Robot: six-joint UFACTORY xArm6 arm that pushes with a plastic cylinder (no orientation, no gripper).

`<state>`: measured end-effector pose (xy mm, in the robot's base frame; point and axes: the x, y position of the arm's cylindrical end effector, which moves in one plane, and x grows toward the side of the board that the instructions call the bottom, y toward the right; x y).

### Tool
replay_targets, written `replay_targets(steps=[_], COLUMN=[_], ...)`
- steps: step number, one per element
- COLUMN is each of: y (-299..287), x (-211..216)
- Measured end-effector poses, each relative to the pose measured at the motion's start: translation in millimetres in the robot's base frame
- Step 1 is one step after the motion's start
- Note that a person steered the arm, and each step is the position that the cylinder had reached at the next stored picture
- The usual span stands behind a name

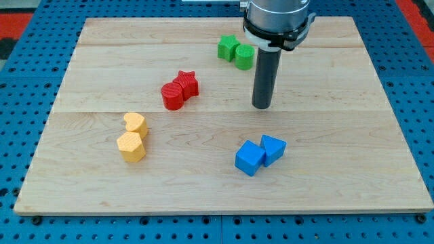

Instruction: Move the arm towards the green blocks

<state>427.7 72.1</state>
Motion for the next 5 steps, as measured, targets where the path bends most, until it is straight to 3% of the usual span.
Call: replay_targets(steps=[5], y=[-7.9], x=[-5.8])
